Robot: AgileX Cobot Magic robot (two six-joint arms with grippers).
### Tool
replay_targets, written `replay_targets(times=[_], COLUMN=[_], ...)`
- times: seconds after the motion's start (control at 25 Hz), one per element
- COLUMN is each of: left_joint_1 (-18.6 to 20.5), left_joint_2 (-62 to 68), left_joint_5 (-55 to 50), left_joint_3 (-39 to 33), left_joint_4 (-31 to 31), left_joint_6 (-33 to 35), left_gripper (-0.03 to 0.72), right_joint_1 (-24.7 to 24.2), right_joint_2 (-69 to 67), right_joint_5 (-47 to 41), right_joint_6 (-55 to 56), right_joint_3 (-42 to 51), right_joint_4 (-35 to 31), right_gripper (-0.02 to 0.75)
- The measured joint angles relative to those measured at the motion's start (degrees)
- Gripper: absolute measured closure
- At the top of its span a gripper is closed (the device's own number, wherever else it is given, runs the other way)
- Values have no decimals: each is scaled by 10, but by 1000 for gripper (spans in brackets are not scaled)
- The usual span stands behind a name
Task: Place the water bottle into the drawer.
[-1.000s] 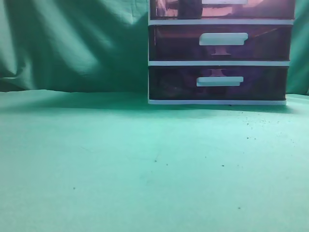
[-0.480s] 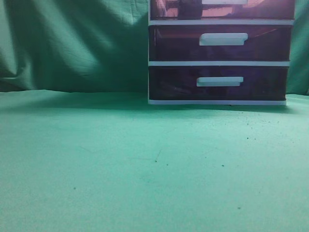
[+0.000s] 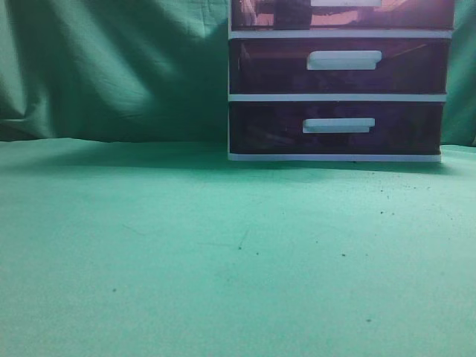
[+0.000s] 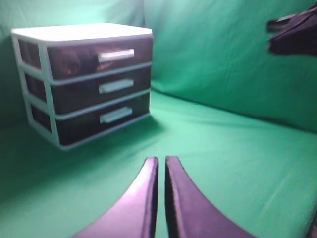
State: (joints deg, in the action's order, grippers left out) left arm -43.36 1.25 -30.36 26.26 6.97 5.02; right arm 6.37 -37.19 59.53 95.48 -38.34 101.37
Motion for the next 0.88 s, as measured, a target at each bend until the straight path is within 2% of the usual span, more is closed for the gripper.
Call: replay_targets(times=[0.24,0.52,0.68,0.88], left_joint_1=[0,0,0,0], left_joint_2=[0,0,0,0], left_joint_5=[23,89,95,96], left_joint_3=[-80,-160,-184,-185], left_joint_4=[-17,-30,-30,-30], left_joint_6=[-7,-7,-7,-7], left_gripper=[688,688,688,688], right_joint_1=[0,0,0,0], right_joint_2=[123,207,218,218], right_joint_5=[6,4,-35,-125], right_joint_6=[9,9,9,47], right_joint_3=[68,150,200,229], right_joint_4=[0,0,0,0], right_gripper=[738,738,738,738])
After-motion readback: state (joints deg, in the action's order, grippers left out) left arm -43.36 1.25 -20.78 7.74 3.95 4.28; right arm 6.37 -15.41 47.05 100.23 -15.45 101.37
